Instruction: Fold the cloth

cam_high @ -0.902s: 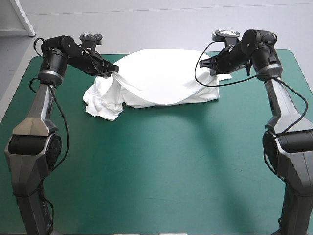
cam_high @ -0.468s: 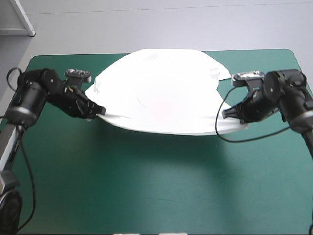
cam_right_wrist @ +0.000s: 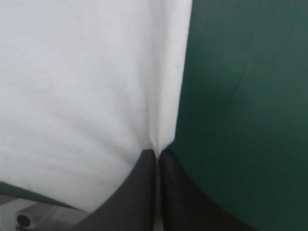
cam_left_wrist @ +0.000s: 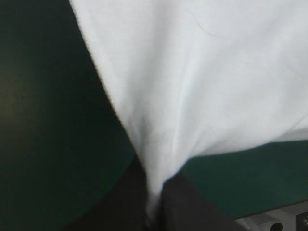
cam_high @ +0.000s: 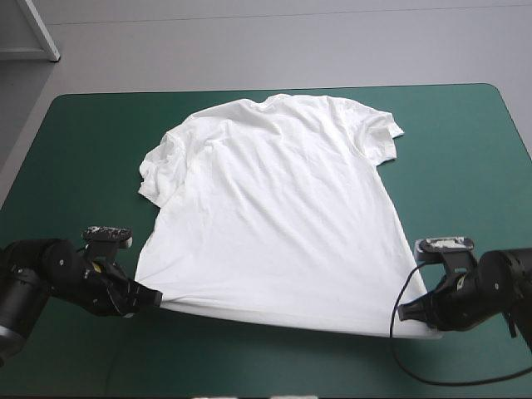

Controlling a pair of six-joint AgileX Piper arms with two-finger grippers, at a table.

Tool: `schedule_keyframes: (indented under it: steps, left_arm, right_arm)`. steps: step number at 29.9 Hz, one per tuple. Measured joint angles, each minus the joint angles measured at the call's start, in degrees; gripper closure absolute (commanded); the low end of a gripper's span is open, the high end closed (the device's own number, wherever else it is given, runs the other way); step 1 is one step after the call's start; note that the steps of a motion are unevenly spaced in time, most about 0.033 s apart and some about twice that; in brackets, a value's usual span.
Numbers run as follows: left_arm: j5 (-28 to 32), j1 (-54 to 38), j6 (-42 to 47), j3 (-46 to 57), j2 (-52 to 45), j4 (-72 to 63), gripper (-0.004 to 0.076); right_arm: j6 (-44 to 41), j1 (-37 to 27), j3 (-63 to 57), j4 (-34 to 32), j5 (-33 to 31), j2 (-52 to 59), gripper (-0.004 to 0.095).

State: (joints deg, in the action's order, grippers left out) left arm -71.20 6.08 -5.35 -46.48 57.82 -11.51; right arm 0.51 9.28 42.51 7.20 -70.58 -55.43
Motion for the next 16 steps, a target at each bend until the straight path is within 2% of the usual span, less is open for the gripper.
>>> schedule_keyframes:
  steps: [4, 11, 13, 16]
  left_arm:
    - [0.3, 0.0, 1.2, 4.4, -4.0, -0.3, 0.0732]
    - [0.6, 0.1, 1.6, 10.3, -5.0, -0.4, 0.0731]
    - [0.6, 0.1, 0.6, 11.0, -5.0, -0.4, 0.0703]
    - [0.7, 0.1, -1.6, 11.2, -5.0, -0.5, 0.059]
  right_arm:
    - [-0.1, 0.0, -7.3, 3.7, 0.2, 4.7, 0.0912]
    - [1.1, 0.0, -13.5, 4.7, 0.7, 5.9, 0.0899]
    - [1.6, 0.0, -13.6, 4.9, 0.9, 5.9, 0.0802]
    - [2.9, 0.0, -13.6, 5.2, 0.9, 5.9, 0.0505]
